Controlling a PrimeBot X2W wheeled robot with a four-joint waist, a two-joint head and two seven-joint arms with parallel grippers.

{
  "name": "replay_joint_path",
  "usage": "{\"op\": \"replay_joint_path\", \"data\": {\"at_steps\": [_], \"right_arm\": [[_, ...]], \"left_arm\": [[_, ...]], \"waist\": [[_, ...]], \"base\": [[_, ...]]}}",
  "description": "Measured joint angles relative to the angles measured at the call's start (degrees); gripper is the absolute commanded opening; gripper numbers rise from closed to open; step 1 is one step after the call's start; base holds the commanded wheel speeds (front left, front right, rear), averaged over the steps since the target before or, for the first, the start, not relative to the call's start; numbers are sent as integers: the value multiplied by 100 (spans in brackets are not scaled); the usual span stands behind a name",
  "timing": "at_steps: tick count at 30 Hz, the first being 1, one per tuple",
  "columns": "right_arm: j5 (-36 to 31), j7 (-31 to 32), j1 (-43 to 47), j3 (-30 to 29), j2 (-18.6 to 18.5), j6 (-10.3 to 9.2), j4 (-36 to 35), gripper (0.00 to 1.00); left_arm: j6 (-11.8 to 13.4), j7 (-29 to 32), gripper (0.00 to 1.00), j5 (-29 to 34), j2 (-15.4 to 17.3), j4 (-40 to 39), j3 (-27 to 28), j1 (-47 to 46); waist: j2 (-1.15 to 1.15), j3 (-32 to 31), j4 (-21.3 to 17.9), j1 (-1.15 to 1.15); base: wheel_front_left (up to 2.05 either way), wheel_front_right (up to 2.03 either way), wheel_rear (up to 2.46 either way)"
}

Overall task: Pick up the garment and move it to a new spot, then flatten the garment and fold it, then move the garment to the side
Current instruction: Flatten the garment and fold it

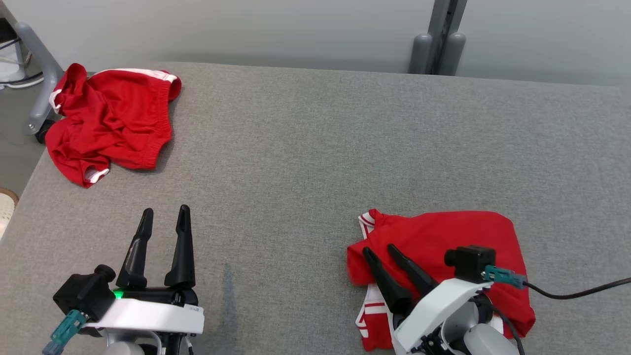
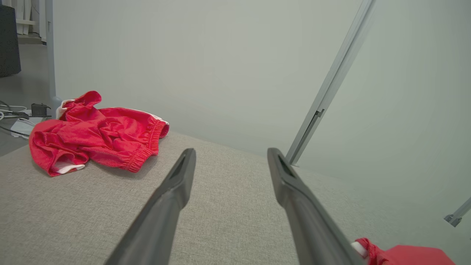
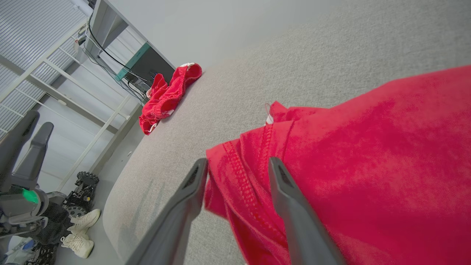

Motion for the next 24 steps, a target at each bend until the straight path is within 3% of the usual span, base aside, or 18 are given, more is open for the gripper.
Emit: {"op": "replay_joint_path", "data": {"at_steps": [4,12,24], "right_arm": [[169,-110,-105,114,1,0,-86,100],[452,-208,-171,47,-147,1,-991,100],[-294,-255,155,-1452,-628,0,-1848,100]], "left_arm": [[15,0,100,0,-1,4,15,1],[16,0,100,16,1,1,94,19],[42,0,100,16,-2,-118,202,101]], "waist": [[0,-9,-108,0],[0,-114,-433,0],[0,-211,-927,0]], "base": [[0,0,0],[0,0,0],[0,0,0]]}}
